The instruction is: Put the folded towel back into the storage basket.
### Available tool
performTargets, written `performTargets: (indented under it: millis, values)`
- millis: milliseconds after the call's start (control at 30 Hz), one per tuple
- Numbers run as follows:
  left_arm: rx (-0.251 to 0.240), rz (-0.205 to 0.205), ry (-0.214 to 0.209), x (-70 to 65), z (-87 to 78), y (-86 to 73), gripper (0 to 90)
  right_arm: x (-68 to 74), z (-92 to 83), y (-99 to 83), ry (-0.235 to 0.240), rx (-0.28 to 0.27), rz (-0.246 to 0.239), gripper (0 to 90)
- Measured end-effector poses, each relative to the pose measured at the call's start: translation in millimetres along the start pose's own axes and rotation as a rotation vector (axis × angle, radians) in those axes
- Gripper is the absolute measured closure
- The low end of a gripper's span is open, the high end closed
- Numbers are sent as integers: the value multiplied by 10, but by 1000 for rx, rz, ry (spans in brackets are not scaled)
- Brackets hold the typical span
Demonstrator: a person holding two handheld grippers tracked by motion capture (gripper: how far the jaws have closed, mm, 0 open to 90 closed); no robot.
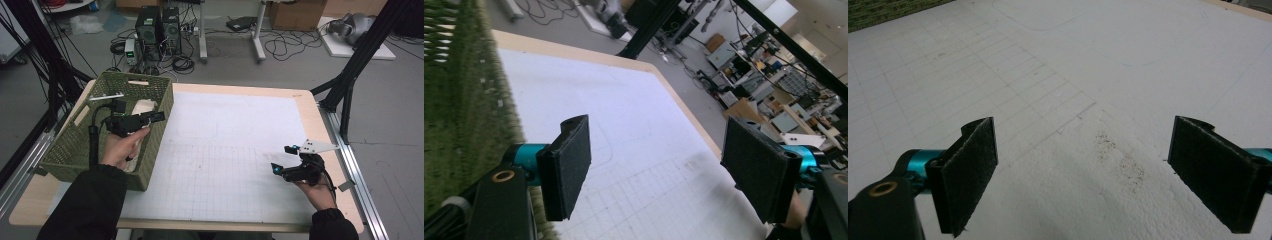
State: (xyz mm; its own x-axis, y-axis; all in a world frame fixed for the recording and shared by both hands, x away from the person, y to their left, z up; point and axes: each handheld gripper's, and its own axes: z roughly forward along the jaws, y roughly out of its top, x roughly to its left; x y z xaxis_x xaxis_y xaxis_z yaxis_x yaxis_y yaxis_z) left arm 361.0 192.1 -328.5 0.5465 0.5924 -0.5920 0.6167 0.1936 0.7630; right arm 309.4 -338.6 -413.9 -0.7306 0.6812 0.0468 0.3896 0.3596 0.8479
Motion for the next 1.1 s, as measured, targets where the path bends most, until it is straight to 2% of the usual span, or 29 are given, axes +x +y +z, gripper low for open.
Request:
performTargets:
  millis: [233,533,1100]
  values:
    - [-2,28,-14,-140,125,-52,282,1,2,3,0,0,3,117]
    - [-11,58,4,-300,272,-112,282,-5,6,3,3,1,-1,116]
    - [39,91,29,-433,532,-258,282,-15,-5,7,4,-8,0,117]
